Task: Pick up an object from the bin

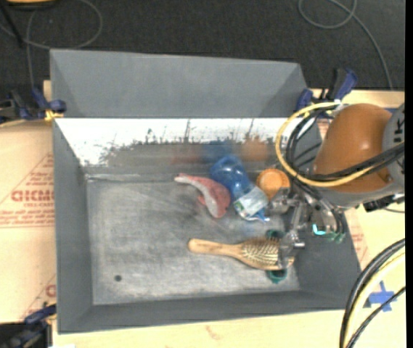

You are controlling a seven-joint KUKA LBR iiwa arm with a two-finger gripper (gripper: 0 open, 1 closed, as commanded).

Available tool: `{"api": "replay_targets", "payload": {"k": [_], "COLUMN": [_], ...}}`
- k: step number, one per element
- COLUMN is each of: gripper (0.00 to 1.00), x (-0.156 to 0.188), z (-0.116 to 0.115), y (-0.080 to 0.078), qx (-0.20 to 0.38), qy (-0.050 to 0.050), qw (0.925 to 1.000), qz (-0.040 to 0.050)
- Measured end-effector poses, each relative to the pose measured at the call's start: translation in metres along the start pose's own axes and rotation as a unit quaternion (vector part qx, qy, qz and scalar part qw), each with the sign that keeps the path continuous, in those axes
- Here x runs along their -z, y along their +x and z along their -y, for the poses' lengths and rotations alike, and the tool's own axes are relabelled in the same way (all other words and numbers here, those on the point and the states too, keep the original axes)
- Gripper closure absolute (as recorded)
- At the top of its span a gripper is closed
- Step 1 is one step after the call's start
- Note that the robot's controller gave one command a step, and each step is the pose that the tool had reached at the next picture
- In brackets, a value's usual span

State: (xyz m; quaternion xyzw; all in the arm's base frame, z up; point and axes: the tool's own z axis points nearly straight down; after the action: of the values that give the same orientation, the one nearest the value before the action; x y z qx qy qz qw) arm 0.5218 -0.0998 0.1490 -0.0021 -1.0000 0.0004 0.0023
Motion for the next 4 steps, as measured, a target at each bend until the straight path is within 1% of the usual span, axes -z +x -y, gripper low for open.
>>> {"api": "replay_targets", "payload": {"k": [1, 2, 3, 4], "gripper": [0.0, 0.0, 1.0, 1.0], "x": [0.004, -0.042, -0.073, -0.073], "z": [0.0, 0.013, -0.009, -0.009], "y": [-0.002, 0.023, 0.011, 0.011], "qx": [0.001, 0.016, -0.063, -0.063], "qy": [0.001, 0.001, 0.0, 0.0], "qw": [1.0, 0.9998, 0.998, 0.998], "qz": [0.0039, 0.0076, 0.0055, 0.0055]}}
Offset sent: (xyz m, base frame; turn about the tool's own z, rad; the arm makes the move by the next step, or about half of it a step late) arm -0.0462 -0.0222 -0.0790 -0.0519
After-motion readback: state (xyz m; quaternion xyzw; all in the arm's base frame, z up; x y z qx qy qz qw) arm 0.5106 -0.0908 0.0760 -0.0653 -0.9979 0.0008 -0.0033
